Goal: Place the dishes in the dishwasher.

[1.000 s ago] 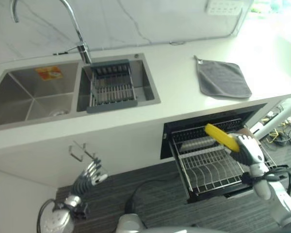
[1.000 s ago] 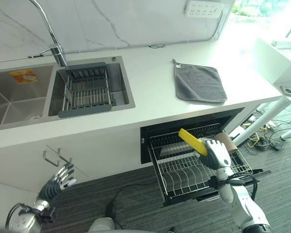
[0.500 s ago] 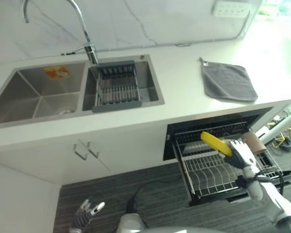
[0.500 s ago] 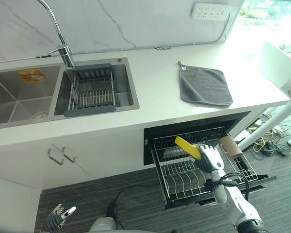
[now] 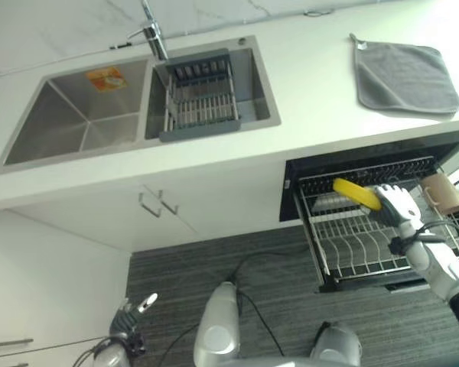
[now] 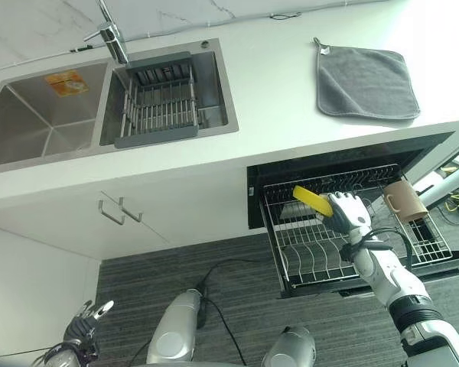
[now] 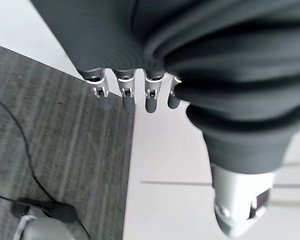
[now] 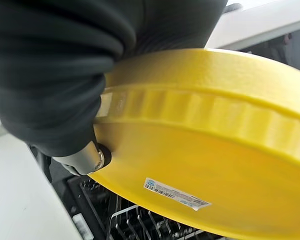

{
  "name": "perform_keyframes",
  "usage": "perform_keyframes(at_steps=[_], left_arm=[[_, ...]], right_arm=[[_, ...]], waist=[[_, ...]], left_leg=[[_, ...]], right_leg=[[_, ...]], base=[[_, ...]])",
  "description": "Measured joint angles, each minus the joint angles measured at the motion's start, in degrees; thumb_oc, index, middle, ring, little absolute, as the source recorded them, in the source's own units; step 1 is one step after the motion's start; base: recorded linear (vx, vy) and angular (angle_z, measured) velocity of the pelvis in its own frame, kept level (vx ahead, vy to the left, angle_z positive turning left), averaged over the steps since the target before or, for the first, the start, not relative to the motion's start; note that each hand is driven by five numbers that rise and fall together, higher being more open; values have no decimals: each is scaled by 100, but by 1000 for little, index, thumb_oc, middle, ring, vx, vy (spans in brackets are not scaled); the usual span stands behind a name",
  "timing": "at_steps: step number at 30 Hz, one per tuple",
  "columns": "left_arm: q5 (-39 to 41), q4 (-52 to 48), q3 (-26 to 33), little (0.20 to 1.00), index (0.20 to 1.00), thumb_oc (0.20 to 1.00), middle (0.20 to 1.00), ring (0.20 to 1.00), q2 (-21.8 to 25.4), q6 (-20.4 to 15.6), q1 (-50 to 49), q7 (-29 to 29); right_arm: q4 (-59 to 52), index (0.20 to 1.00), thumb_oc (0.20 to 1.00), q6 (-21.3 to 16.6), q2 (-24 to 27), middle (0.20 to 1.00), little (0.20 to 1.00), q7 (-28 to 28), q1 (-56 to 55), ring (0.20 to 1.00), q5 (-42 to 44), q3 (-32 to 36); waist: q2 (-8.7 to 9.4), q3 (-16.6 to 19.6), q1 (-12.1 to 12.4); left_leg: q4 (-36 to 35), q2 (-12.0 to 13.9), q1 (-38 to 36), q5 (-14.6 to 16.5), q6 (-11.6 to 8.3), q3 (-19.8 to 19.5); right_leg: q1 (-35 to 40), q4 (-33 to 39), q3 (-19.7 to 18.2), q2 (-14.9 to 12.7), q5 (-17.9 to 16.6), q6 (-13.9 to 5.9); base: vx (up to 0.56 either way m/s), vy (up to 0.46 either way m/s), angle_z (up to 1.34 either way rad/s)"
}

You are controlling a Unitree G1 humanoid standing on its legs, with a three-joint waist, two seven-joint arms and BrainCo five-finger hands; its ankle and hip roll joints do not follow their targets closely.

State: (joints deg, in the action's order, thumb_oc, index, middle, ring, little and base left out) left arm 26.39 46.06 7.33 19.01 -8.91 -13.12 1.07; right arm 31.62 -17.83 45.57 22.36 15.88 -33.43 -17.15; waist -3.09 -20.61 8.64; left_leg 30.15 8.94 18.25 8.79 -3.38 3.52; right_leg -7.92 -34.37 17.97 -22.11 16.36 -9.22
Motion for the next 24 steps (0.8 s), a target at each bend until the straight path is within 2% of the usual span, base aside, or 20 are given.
perform_keyframes(at_steps=[2, 3, 6, 10, 12, 16, 24], left_arm=[[-2, 1, -4, 1000, 1000, 1000, 1000, 1000, -1, 24, -105, -38], [-3, -11, -5, 1000, 1000, 1000, 1000, 1000, 4, 27, -138, -38], [-3, -12, -69, 1000, 1000, 1000, 1000, 1000, 6, 34, -136, -38], [-5, -12, -66, 1000, 1000, 1000, 1000, 1000, 18, 38, -161, -47], [-5, 1, -66, 1000, 1000, 1000, 1000, 1000, 17, 33, -172, -107], [-5, -10, -68, 1000, 1000, 1000, 1000, 1000, 18, 24, -198, -233], [-4, -33, -79, 1000, 1000, 1000, 1000, 1000, 33, -32, -211, -353]], right_arm=[[-2, 200, 200, 0, -9, 200, 200, -171, -8, 200, 88, -42], [186, 200, 200, -21, -23, 200, 200, -200, 110, 200, 89, -143], [448, 200, 200, 67, -18, 200, 200, -243, 185, 200, 89, -226], [697, 200, 200, 128, -24, 200, 200, -276, 294, 200, 85, -276], [1306, 200, 200, 160, -37, 200, 200, -250, 610, 200, 77, -305], [1716, 200, 200, 311, -59, 200, 200, -155, 794, 200, -48, -492], [2680, 200, 200, 532, -146, 200, 200, -40, 1113, 200, -420, -578]], waist=[[23, -20, 41], [10, -38, 59], [25, -76, 88], [-23, -127, 195], [-83, -237, 254], [-125, -324, 315], [-356, -574, 446]], left_leg=[[150, -26, -25, 102, 62, 0], [321, -49, -39, 201, 51, -14], [588, -95, -41, 352, 67, -63], [614, -133, -44, 356, 72, -60], [615, -132, -98, 355, 73, -62], [631, -196, -146, 380, 53, -97], [805, -220, 9, 371, 46, -154]], right_leg=[[100, -37, 5, -39, 27, -4], [180, -101, 7, -54, 88, -78], [259, -323, 9, -178, 211, -95], [264, -368, 12, -230, 217, -89], [300, -403, 10, -241, 224, -87], [347, -515, 25, -313, 290, -105], [106, -978, -21, -455, 501, -62]], base=[[144, 33, 6], [154, 30, 6], [79, 15, 11], [68, 5, 4], [108, 3, 0], [54, 5, 7], [6, 0, 4]])
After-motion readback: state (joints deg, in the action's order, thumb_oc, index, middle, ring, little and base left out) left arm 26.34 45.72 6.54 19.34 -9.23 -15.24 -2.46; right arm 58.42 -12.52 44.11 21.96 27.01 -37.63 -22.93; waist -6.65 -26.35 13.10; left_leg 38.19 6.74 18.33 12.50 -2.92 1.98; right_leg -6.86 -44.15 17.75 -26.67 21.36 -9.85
